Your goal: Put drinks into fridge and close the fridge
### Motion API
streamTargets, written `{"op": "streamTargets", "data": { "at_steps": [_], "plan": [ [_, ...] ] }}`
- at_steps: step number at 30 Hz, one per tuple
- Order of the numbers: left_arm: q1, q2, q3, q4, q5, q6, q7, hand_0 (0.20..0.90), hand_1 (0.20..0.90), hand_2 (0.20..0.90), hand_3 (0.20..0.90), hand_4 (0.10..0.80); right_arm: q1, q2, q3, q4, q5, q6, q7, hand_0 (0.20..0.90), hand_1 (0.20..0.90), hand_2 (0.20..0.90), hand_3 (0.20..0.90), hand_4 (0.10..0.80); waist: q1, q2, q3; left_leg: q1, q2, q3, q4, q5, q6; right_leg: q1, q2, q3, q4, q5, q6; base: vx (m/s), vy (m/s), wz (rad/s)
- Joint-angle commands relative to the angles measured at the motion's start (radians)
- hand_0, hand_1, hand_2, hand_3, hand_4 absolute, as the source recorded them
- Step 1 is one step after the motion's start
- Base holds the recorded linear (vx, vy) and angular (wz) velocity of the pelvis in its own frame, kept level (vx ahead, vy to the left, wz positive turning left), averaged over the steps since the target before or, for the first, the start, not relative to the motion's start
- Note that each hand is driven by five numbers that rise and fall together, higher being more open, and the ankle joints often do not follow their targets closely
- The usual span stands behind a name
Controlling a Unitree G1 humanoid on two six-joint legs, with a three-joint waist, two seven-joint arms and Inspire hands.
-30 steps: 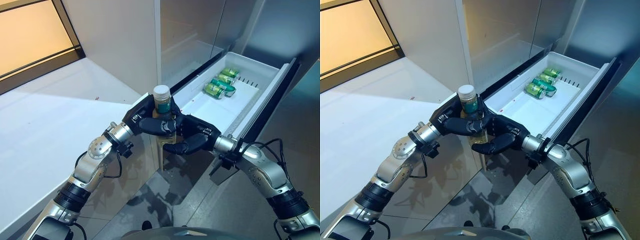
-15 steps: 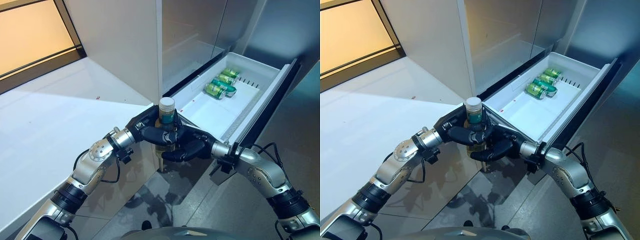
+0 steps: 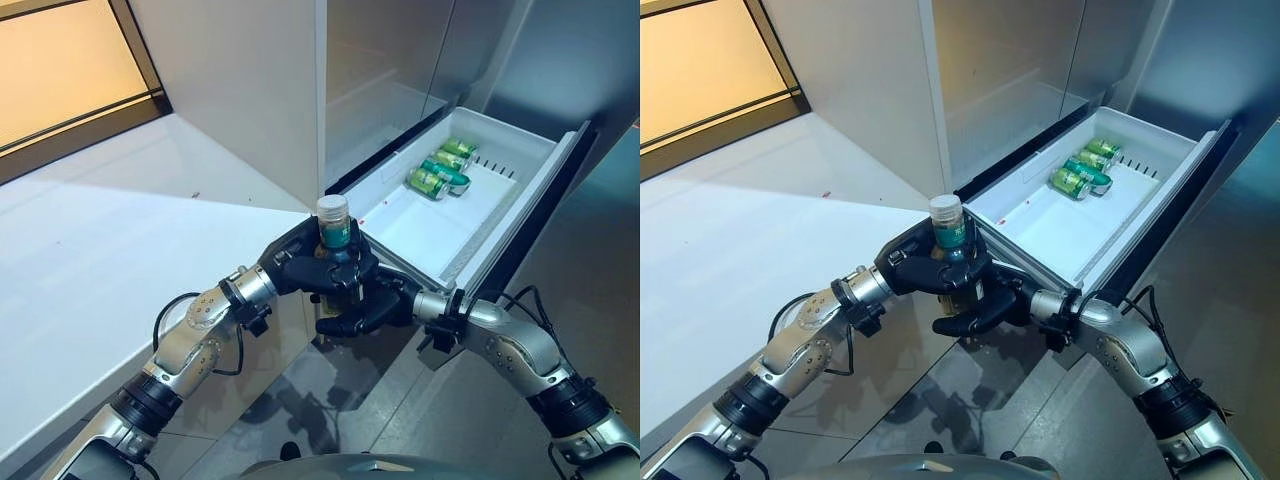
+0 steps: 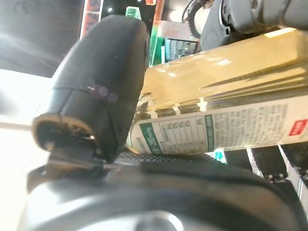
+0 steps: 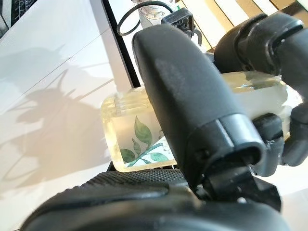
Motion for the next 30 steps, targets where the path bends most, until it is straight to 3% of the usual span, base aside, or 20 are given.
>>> {"op": "streamTargets", "data": {
  "at_steps": [1, 2, 3, 16, 19, 25, 30],
  "plan": [
    [-0.171, -0.244, -0.02, -0.116, -0.217, -0.132, -0.026, 0.3, 0.3, 0.3, 0.2, 0.1, -0.151, 0.13, 0.094, -0.09, 0.062, -0.038, 0.057, 0.582, 0.582, 0.582, 0.529, 0.429, -0.005, -0.005, -0.078, 0.013, -0.036, -0.019, 0.034, -0.121, 0.028, -0.083, 0.032, -0.008, 0.101, -0.03, 0.049, 0.0, 0.0, 0.0],
    [-0.17, -0.249, -0.022, -0.117, -0.209, -0.133, -0.022, 0.3, 0.3, 0.3, 0.2, 0.1, -0.154, 0.132, 0.097, -0.093, 0.063, -0.034, 0.057, 0.38, 0.38, 0.38, 0.293, 0.193, -0.004, -0.005, -0.078, 0.014, -0.036, -0.019, 0.035, -0.121, 0.028, -0.082, 0.032, -0.008, 0.1, -0.03, 0.049, 0.0, 0.0, 0.0],
    [-0.168, -0.254, -0.024, -0.116, -0.199, -0.134, -0.021, 0.3, 0.3, 0.3, 0.2, 0.1, -0.153, 0.138, 0.103, -0.095, 0.061, -0.03, 0.057, 0.3, 0.3, 0.3, 0.2, 0.1, -0.004, -0.005, -0.078, 0.014, -0.036, -0.019, 0.035, -0.121, 0.029, -0.082, 0.031, -0.007, 0.099, -0.029, 0.049, 0.0, 0.0, 0.0],
    [-0.178, -0.259, -0.062, -0.093, -0.054, -0.114, -0.027, 0.3, 0.3, 0.3, 0.2, 0.1, -0.164, 0.173, 0.103, -0.089, 0.093, -0.085, -0.041, 0.3, 0.3, 0.3, 0.2, 0.1, -0.004, 0.002, -0.076, 0.019, -0.041, -0.019, 0.034, -0.124, 0.035, -0.078, 0.027, -0.005, 0.1, -0.028, 0.052, 0.0, 0.0, 0.0],
    [-0.182, -0.239, -0.069, -0.089, 0.025, -0.137, -0.044, 0.9, 0.9, 0.9, 0.9, 0.8, -0.171, 0.165, 0.084, -0.087, 0.075, -0.096, -0.091, 0.3, 0.3, 0.3, 0.2, 0.1, -0.003, 0.002, -0.075, 0.018, -0.042, -0.019, 0.036, -0.126, 0.037, -0.079, 0.026, -0.005, 0.101, -0.028, 0.052, 0.0, 0.0, 0.0],
    [-0.2, -0.195, -0.068, -0.075, 0.053, -0.165, -0.034, 0.9, 0.9, 0.9, 0.9, 0.8, -0.221, 0.116, 0.037, -0.046, -0.016, -0.157, -0.212, 0.3, 0.3, 0.3, 0.2, 0.1, -0.005, 0.002, -0.075, 0.019, -0.04, -0.015, 0.034, -0.128, 0.037, -0.081, 0.03, -0.002, 0.102, -0.027, 0.049, 0.0, 0.0, 0.0],
    [-0.171, -0.194, -0.036, -0.051, 0.087, -0.188, 0.054, 0.9, 0.9, 0.9, 0.9, 0.8, -0.306, 0.045, -0.063, 0.004, -0.109, -0.189, -0.356, 0.3, 0.3, 0.3, 0.2, 0.1, -0.005, -0.003, -0.073, 0.02, -0.037, -0.014, 0.038, -0.134, 0.034, -0.082, 0.035, 0.001, 0.106, -0.028, 0.046, 0.007, -0.017, 0.0]
  ]
}}
